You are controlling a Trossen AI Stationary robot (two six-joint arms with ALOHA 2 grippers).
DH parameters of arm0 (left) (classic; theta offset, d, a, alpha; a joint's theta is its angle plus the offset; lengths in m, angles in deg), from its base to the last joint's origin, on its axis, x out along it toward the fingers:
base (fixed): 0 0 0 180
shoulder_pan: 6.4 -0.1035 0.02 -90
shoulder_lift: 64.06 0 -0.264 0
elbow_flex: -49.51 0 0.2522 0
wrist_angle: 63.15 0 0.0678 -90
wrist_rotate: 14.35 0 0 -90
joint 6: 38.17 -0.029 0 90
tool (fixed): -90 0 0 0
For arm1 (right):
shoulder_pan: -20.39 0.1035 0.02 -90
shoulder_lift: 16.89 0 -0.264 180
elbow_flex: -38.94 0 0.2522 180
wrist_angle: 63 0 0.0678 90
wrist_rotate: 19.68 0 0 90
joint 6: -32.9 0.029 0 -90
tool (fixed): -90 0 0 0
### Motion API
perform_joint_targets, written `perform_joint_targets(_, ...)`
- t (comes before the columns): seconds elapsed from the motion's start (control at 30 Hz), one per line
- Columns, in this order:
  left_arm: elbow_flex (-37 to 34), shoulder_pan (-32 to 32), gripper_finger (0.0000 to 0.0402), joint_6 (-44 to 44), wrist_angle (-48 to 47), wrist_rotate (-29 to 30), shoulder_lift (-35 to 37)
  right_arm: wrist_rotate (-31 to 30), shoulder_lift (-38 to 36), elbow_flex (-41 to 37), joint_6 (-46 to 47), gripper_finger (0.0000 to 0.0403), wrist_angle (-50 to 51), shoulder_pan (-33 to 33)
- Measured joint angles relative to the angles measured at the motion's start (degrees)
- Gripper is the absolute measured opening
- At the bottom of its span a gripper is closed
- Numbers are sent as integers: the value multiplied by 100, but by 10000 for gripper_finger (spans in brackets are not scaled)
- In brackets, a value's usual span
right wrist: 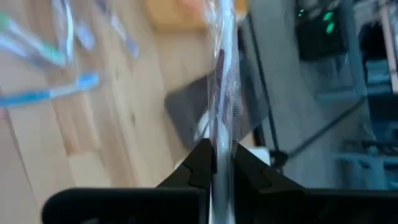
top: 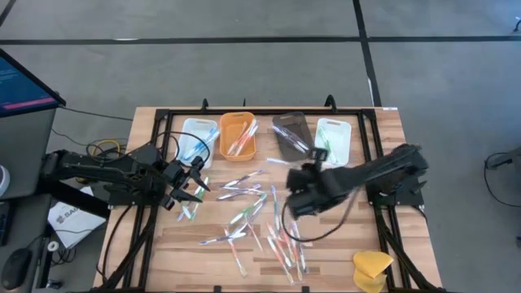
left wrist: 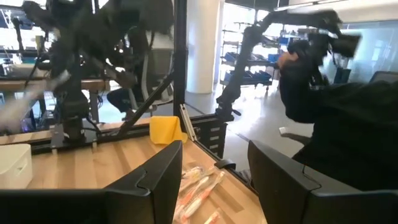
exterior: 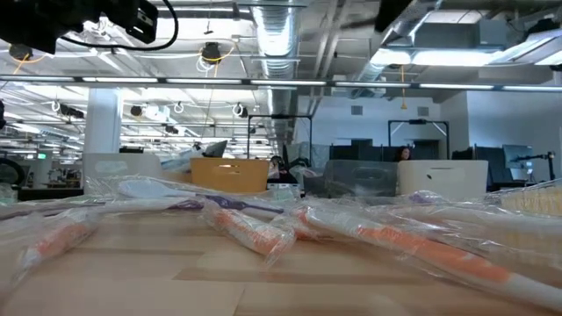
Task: Pick & Place Toothbrushes
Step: Put the violet toothbrush into the gray bin
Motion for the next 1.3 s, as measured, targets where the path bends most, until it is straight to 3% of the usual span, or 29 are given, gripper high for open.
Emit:
perform_joint_targets(0.1, 0, 0, 176, -7, 31, 1, 3, -90, -828, -333, 60, 20, -131, 159)
perform_joint_targets(0.27, 0, 0, 176, -17, 46, 2, 20, -710, -2236, -1298, 1173, 20, -269, 341)
perform_joint_targets(0.5, 0, 0, 176, -20, 274, 598, 24, -1605, -3664, -3448, 1802, 20, -2357, 460)
perform_joint_targets(0.7, 0, -4, 176, -22, 319, 1574, 22, -1858, -4035, -4593, 1775, 20, -3643, 282)
perform_joint_targets(0.93, 0, -4, 176, -22, 334, 2844, 11, -1294, -3998, -4705, 1639, 20, -3751, -523)
perform_joint_targets(1.3, 0, -6, 176, -20, 334, 3101, 11, -816, -3699, -4761, 750, 20, -4218, -1623)
